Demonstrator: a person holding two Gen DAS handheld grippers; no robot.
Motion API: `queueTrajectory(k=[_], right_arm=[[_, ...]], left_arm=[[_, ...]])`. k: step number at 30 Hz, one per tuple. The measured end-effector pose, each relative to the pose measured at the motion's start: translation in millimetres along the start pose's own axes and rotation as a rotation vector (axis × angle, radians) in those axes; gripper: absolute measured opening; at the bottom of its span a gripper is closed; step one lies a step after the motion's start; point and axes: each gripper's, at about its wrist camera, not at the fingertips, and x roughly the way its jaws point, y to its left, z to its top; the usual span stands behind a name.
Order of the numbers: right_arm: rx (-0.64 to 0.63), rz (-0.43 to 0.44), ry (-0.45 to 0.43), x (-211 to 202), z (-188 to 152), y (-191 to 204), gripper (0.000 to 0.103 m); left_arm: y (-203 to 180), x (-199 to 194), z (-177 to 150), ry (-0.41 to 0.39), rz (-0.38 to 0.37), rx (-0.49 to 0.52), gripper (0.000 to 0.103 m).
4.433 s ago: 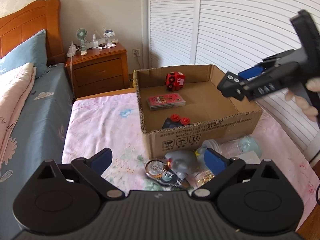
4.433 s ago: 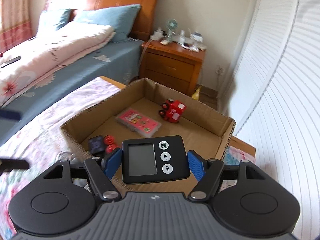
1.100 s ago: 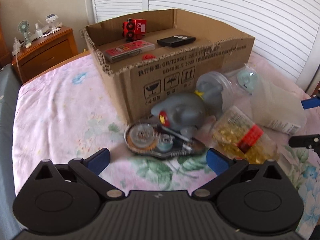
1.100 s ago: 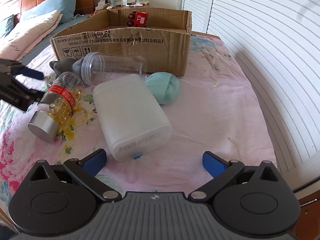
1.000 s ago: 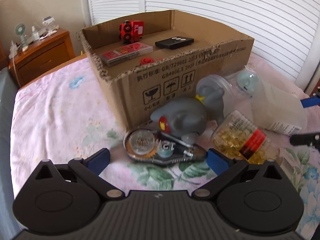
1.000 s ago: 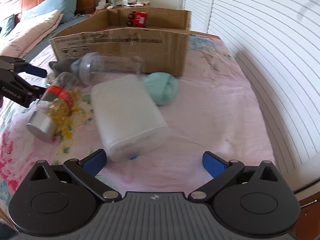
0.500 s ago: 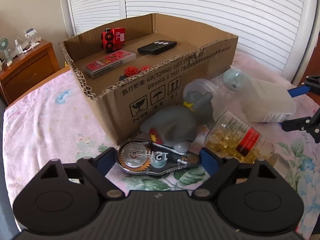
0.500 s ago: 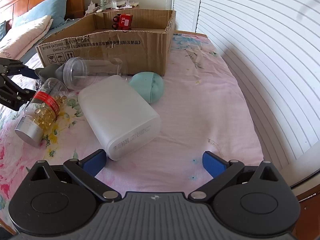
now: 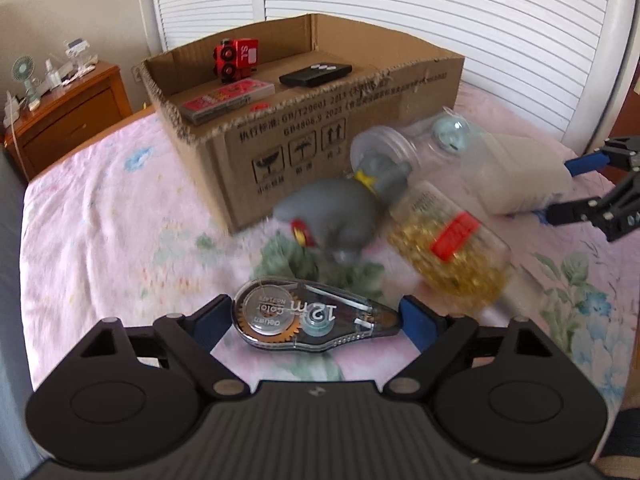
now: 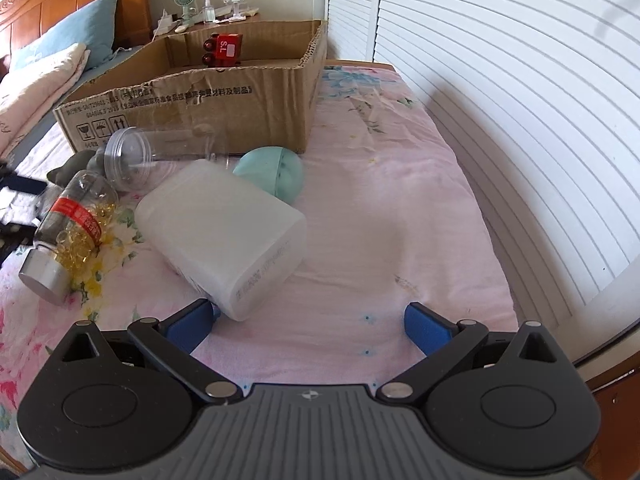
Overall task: Organize rigid objects
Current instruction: 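Grasp the correction tape dispenser with the left tool, then grasp the white plastic box with the right tool while the left tool holds the tape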
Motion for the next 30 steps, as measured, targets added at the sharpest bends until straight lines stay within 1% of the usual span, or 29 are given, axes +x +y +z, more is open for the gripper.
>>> queueTrajectory(k=[4,6,8,12,18,26,30], right_arm=[[0.005,-0.012,-0.001,-2,0,1,0.103],[0.013,-0.003,-0.001,-6,0,4,0.103],[0.017,0.036,-0.004,-10,1,7,0.103],[0.056,0.160,-0.001,-14,8,16,0.103],[0.066,0.215,0.004,-8,27,35,0.103],[0.063,0.134,0.048,9,48,47,0.103],[0.088,0.071,0.061,18,57,50,0.103]], left_arm=[[-5,-9,-11,0.006,0.009,-0.009,0.089],[-6,-11,-13,0.009,0.016,-0.010,0.089],[-6,-12,-14,0.008,0.023,-0.011,0.089],[-6,-13,-16,0.003,0.028,-0.017,0.089],[-5,-14,-18,-0.005,0.032,-0.014,0.089],[-2,-14,-20,-0.017,0.014,-0.012,0.089],[-2,-13,-19,-0.017,0.006,-0.002,0.089]])
